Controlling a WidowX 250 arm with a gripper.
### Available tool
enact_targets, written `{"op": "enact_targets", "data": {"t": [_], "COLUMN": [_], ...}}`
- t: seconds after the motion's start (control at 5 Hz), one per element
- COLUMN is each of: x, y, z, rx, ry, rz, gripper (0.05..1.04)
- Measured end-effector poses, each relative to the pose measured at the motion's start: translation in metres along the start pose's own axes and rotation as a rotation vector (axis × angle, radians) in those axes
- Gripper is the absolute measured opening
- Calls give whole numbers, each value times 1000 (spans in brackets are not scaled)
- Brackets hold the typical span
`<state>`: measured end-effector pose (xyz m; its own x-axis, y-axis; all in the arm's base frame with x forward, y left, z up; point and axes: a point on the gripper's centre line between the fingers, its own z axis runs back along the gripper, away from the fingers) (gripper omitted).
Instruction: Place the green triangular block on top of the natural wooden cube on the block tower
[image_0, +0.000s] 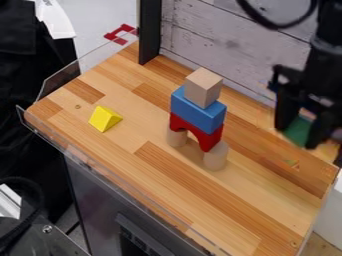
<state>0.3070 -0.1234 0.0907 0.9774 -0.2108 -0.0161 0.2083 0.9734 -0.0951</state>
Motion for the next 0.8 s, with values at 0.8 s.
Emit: {"op": "enact_targets", "data": {"t": [0.8], "x": [-47], "y": [62], "z": [96], "rx": [-78], "ry": [-144], "rz": [186], "gripper": [565]}}
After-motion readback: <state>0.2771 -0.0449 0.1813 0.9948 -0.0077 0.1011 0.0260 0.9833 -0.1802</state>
